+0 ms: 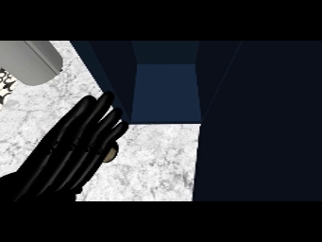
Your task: Pick up the wine, place it into the cabinet and close the cabinet
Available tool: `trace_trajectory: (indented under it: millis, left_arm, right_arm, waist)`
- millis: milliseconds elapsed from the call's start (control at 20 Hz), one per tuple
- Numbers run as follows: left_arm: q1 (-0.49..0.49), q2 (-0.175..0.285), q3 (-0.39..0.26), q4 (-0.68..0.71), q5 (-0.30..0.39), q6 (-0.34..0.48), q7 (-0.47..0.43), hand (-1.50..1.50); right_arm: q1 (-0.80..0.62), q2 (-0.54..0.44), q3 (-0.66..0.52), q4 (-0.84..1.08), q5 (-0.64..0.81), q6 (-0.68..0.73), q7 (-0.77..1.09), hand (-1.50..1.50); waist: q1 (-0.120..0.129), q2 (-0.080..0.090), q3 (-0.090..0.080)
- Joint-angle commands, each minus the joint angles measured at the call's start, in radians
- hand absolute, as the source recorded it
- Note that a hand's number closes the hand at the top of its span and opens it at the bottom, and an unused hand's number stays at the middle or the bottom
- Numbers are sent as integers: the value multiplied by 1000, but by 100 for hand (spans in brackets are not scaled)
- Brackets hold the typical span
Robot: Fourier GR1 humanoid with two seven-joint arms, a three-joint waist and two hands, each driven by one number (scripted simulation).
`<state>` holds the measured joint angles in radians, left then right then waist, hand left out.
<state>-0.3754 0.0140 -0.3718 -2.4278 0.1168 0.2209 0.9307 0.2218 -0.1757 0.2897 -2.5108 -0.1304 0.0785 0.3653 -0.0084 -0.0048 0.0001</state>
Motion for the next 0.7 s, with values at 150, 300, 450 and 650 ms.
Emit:
trace_trajectory:
  millis: [150,300,450,650]
  left_arm:
    - [-74,34,165,-19,72,-8,97,-150]
    - [-20,37,134,-6,36,-23,42,-150]
    - [9,84,240,-26,128,-83,31,-150]
    - [-29,109,343,72,162,-123,-23,-150]
  right_arm:
    - [-14,-12,-2,-222,-44,-38,150,-150]
    - [-18,-6,12,-268,-40,-68,195,-150]
    - [9,-8,16,-231,-25,-50,133,-150]
    - [-64,-13,1,-219,-30,-69,208,-150]
  waist:
    - [-1,2,-1]
    - [-3,1,-1]
    - [-3,2,-1]
    - [-1,4,-1]
